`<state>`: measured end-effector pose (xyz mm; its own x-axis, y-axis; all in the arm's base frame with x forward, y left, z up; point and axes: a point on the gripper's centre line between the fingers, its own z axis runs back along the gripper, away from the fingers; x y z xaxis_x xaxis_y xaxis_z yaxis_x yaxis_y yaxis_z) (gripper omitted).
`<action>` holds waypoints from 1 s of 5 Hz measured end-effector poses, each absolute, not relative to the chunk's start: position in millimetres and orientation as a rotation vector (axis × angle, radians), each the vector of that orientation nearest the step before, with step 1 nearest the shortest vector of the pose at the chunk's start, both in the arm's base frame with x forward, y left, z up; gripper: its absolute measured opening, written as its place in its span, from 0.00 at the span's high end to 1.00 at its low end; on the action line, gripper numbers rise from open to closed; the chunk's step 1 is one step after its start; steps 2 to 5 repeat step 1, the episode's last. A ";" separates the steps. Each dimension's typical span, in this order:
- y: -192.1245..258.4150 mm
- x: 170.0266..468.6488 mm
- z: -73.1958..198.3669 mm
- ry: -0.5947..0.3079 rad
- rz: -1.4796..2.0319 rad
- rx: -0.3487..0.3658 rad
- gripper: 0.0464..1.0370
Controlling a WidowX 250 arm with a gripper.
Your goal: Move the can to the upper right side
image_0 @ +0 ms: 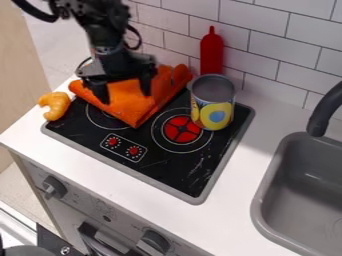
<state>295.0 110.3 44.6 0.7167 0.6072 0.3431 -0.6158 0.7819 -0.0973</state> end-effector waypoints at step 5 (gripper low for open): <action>116.8 298.7 51.8 -0.369 0.654 0.005 0.04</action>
